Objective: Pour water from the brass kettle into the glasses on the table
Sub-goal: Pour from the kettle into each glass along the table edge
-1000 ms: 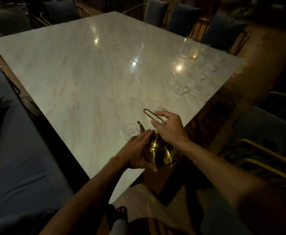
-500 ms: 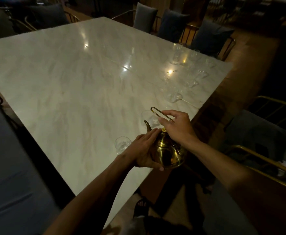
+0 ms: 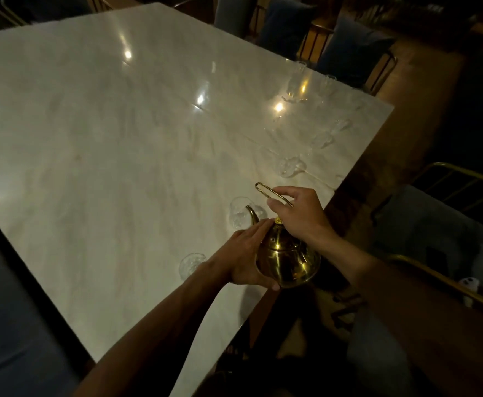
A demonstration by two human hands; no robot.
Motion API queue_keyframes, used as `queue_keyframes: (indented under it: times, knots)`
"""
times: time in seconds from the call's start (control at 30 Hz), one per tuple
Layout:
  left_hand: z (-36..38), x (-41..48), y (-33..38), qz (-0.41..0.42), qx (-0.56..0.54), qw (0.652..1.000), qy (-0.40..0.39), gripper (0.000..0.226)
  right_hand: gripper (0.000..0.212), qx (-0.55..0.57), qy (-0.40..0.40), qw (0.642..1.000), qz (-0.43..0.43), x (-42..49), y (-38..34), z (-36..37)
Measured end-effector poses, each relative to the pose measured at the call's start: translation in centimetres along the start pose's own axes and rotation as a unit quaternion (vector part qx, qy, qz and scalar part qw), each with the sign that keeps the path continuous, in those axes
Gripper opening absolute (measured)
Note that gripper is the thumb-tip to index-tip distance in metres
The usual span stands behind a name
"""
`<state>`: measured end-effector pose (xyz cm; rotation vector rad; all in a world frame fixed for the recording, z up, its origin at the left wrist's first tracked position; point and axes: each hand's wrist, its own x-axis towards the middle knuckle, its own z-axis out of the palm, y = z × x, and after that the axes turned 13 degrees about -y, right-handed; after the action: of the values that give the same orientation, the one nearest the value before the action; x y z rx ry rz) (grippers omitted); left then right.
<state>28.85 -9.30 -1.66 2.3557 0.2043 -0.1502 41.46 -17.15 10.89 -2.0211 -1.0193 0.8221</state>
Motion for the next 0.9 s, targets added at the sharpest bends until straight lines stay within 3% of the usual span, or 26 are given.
queue_keyframes:
  times: [0.9]
  knots:
    - [0.7,2.7,0.9,-0.054,-0.116,0.992,0.021,0.13,0.045,-0.091,-0.104,0.99,0.012,5.0,0.8,-1.7]
